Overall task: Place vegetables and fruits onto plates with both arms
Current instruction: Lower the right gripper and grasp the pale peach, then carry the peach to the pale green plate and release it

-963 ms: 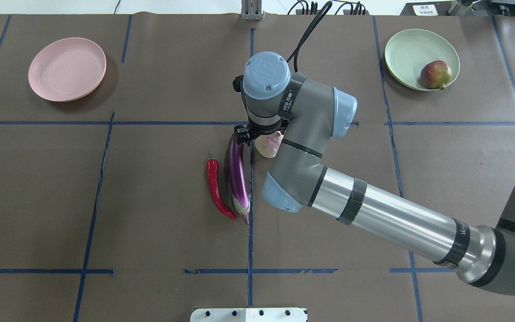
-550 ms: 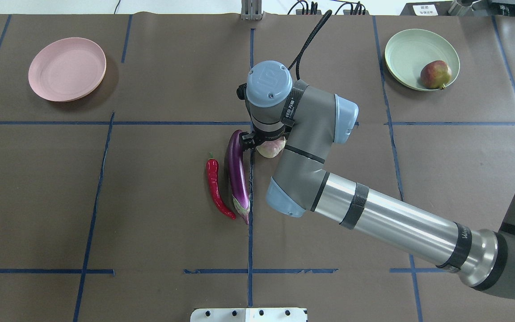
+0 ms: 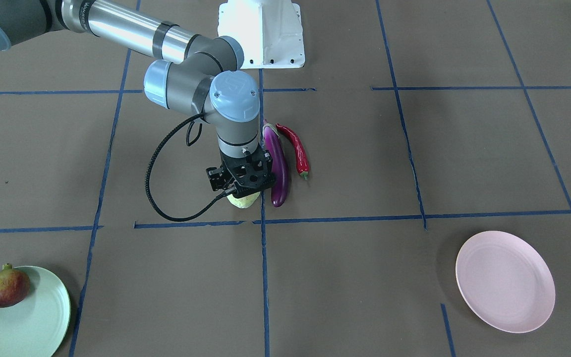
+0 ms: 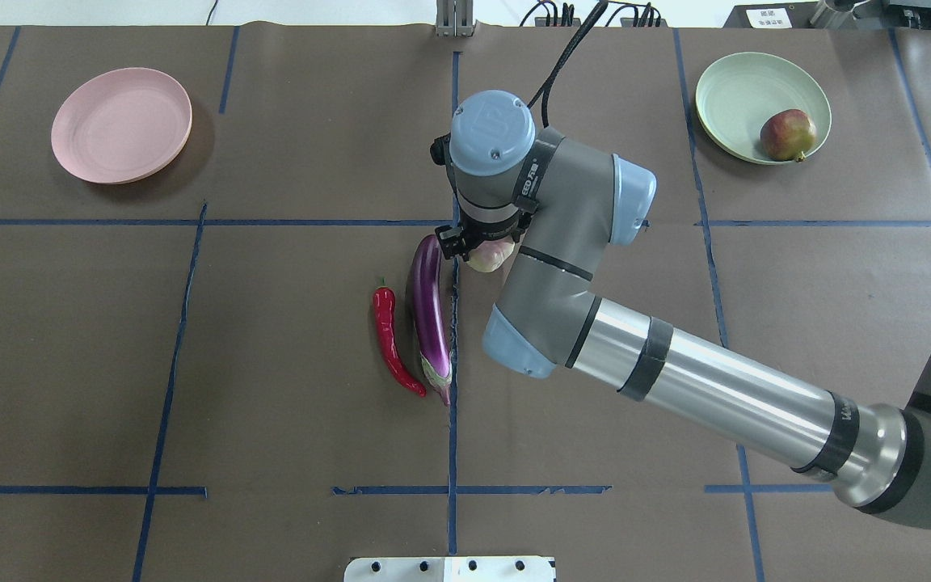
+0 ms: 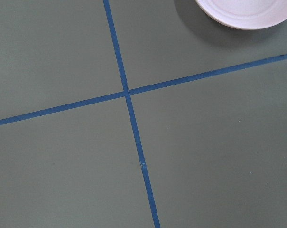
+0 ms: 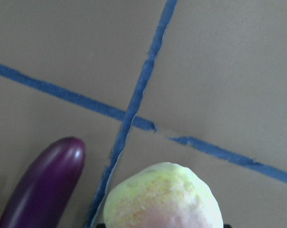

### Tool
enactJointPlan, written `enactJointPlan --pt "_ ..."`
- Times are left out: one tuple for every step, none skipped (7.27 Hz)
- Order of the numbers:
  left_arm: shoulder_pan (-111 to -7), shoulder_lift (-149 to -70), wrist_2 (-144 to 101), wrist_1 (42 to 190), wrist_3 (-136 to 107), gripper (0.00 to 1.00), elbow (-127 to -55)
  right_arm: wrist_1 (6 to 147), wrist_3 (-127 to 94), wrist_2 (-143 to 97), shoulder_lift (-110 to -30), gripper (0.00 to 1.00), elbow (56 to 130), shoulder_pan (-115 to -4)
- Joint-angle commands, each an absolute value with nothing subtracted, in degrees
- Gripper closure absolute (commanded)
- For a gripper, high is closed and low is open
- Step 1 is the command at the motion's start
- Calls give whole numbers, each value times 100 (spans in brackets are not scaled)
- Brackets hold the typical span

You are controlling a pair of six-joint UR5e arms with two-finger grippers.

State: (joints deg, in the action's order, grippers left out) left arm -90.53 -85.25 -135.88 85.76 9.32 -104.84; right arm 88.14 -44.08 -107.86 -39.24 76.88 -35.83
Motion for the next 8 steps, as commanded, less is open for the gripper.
enactJointPlan --pt "-9053 -8525 -13588 8578 932 0 -10485 8894 -3645 -11335 -3981 99 7665 -4617" --pt "-9053 -8534 -13588 8578 932 0 -10485 8877 -2986 -11581 -4121 99 7499 -5136" --pt "-9053 -8525 -13588 8604 932 0 -10485 8816 -2127 -11801 -4183 99 7045 -5707" --pt "-9053 -8525 -13588 8604 932 0 -10494 8589 -1483 -12030 -4210 99 6396 -6139" --pt "-9053 -8534 -13588 8613 932 0 -10494 7760 -1398 -12180 -4393 99 5824 -6370" --pt "-9053 -8525 -13588 8613 932 0 -10494 7230 -1380 -12208 -4525 99 5296 -6537" --pt "-9053 -8525 -13588 8613 932 0 -10503 7207 -1241 -12182 -4570 99 5108 -6635" --pt "-9044 -8534 -13588 8613 932 0 -10512 7181 -1231 -12095 -4588 97 4898 -6627"
